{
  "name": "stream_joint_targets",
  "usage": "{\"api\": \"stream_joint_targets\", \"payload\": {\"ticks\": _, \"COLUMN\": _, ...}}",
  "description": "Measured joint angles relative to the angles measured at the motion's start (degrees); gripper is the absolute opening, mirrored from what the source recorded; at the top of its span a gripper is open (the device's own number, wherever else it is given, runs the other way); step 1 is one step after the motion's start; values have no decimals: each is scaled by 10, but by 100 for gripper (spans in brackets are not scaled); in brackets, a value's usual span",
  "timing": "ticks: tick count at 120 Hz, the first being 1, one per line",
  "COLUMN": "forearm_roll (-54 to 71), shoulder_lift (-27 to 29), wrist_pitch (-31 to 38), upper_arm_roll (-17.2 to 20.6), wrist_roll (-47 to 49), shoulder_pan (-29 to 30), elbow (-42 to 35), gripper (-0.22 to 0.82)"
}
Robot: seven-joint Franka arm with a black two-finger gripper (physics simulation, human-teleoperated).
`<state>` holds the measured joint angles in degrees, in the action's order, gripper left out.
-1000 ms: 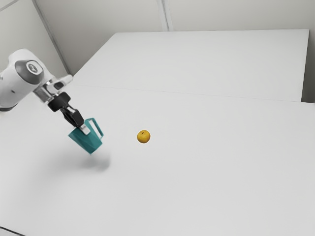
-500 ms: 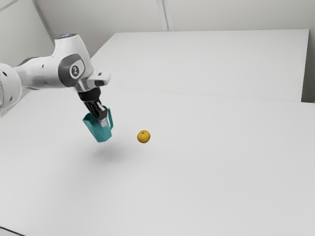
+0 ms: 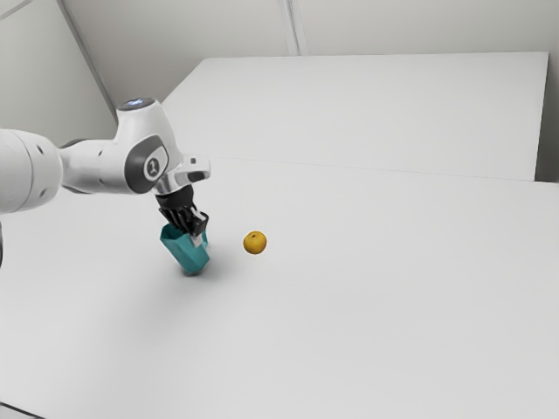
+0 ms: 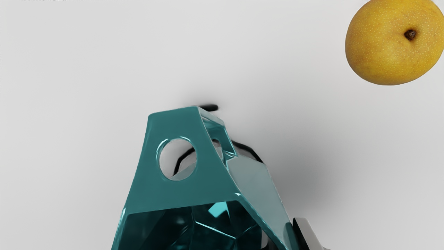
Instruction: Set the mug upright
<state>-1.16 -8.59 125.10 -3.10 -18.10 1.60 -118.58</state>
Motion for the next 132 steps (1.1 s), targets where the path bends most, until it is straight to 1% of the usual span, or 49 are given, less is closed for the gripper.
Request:
{"api": "stream_joint_targets", "payload": {"ticks": 15, "forearm_roll": -4, "shoulder_lift": 0, "wrist_pitch": 9, "upper_arm_roll": 1, "wrist_roll": 14, "shoulder_pan": 0, "elbow": -1, "gripper": 16}}
{"api": "stream_joint_targets", "payload": {"ticks": 22, "forearm_roll": -5, "shoulder_lift": 2, "wrist_pitch": 11, "upper_arm_roll": 1, "wrist_roll": 20, "shoulder_pan": -2, "elbow": 0, "gripper": 27}}
{"api": "stream_joint_targets", "payload": {"ticks": 33, "forearm_roll": -6, "shoulder_lift": 12, "wrist_pitch": 10, "upper_arm_roll": 1, "wrist_roll": 27, "shoulder_pan": -5, "elbow": 0, "gripper": 38}}
{"api": "stream_joint_targets", "payload": {"ticks": 45, "forearm_roll": -10, "shoulder_lift": 36, "wrist_pitch": -4, "upper_arm_roll": 2, "wrist_roll": 30, "shoulder_pan": -7, "elbow": 7, "gripper": 47}}
{"api": "stream_joint_targets", "payload": {"ticks": 51, "forearm_roll": -12, "shoulder_lift": 46, "wrist_pitch": -22, "upper_arm_roll": 2, "wrist_roll": 31, "shoulder_pan": -7, "elbow": 23, "gripper": 50}}
{"api": "stream_joint_targets", "payload": {"ticks": 67, "forearm_roll": -16, "shoulder_lift": 55, "wrist_pitch": -98, "upper_arm_roll": 2, "wrist_roll": 35, "shoulder_pan": -7, "elbow": 103, "gripper": 55}}
{"api": "stream_joint_targets", "payload": {"ticks": 99, "forearm_roll": -15, "shoulder_lift": 57, "wrist_pitch": -247, "upper_arm_roll": 6, "wrist_roll": 41, "shoulder_pan": -13, "elbow": 234, "gripper": 59}}
{"api": "stream_joint_targets", "payload": {"ticks": 114, "forearm_roll": -15, "shoulder_lift": 65, "wrist_pitch": -292, "upper_arm_roll": 13, "wrist_roll": 42, "shoulder_pan": -17, "elbow": 259, "gripper": 60}}
{"api": "stream_joint_targets", "payload": {"ticks": 132, "forearm_roll": -14, "shoulder_lift": 67, "wrist_pitch": -320, "upper_arm_roll": 13, "wrist_roll": 43, "shoulder_pan": -23, "elbow": 263, "gripper": 60}}
